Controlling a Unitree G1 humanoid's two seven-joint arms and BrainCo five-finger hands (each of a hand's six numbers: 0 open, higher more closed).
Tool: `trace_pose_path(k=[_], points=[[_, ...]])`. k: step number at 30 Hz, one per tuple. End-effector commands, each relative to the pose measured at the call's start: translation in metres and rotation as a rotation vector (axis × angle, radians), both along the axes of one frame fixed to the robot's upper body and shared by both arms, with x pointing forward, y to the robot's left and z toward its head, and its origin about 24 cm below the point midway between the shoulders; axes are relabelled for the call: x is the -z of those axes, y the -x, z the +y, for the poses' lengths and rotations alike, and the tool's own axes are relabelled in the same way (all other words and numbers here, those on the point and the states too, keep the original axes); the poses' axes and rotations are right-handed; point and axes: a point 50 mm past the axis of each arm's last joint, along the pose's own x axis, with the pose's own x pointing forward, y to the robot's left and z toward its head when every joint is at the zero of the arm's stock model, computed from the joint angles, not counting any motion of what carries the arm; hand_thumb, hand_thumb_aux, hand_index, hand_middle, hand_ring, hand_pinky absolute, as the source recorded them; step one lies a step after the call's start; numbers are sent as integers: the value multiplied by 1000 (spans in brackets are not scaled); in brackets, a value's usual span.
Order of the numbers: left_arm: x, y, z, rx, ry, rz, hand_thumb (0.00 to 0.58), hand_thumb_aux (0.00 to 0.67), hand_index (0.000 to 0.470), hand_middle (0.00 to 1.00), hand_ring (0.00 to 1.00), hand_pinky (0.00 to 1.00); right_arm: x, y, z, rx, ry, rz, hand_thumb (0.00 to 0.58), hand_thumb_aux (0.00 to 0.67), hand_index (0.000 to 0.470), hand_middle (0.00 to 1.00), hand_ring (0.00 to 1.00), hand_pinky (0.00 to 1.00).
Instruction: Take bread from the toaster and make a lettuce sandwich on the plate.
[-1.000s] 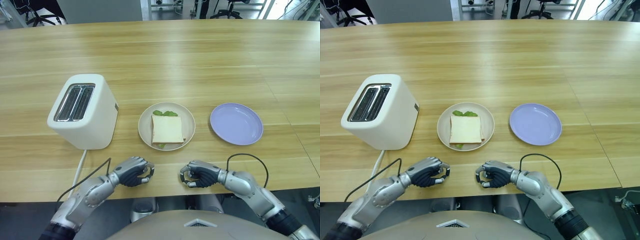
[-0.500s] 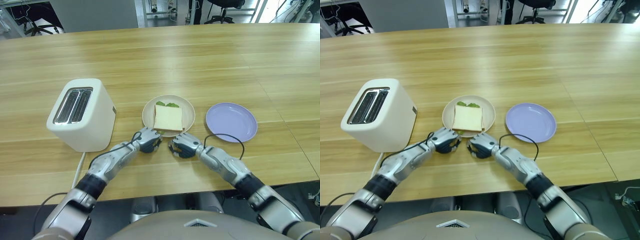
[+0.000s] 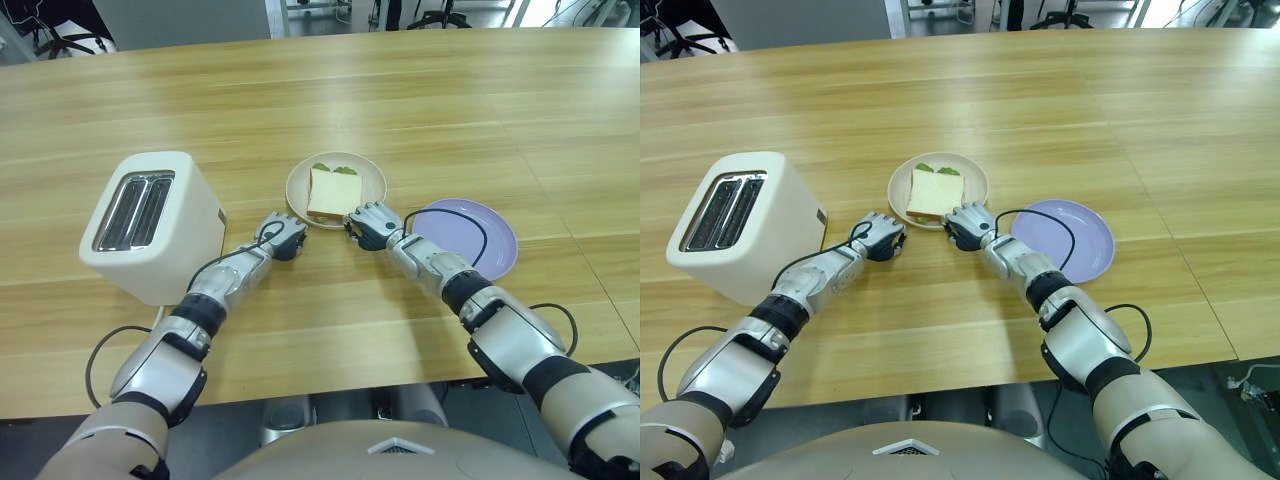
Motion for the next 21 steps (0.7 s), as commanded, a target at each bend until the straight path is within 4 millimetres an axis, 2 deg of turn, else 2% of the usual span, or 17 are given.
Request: trace_pose_path(k=[1,2,3,4,5,6,7,8,9,12,14,17,21], points=[[-8,33,2,-38,308,56,566,565,388,1000,1000,1000,-11,22,-8,-84,-296,107,580,670,460,1000,1000,1000],[-15,43,0,-44,438,63,212,137,94,1000,1000,1000,-15,30,-13,-99,-381,138,294,200,137,894,894,894],[-24,54,-2,-37,575,62,0,0,0,1000,1000,1000,-21,40,-19,-125,-468,166,0,0,0,733,733,733],[-32,65,-3,-37,709,68,0,0,0,1000,1000,1000,-27,50,-25,-149,-554,198,0,0,0,733,733,733],[-39,76,-3,-33,836,71,0,0,0,1000,1000,1000,-33,60,-33,-161,-642,229,0,0,0,302,302,302],[-48,87,-4,-12,950,56,0,0,0,933,933,933,-39,68,-40,-174,-711,256,0,0,0,102,102,102],[-54,96,-5,-5,1071,55,0,0,0,478,478,478,-43,75,-45,-187,-769,280,0,0,0,0,0,0],[-59,103,-5,6,1181,51,0,0,0,478,478,478,-46,82,-50,-193,-818,300,0,0,0,0,0,0],[-65,112,-5,30,1295,42,0,0,0,0,0,0,-48,88,-56,-195,-872,341,0,0,0,0,0,0],[-71,131,-2,74,1552,57,0,0,0,0,0,0,-50,101,-68,-223,-1050,461,0,0,0,0,0,0],[-70,137,2,107,1626,45,0,0,0,0,0,0,-52,104,-77,-246,-1176,489,0,0,0,0,0,0],[-69,136,7,141,1723,23,0,0,0,0,0,0,-55,103,-87,-267,-1352,494,0,0,0,0,0,0],[-71,131,14,180,1823,18,0,0,0,0,0,0,-56,98,-94,-295,-1505,492,0,0,0,0,0,0]])
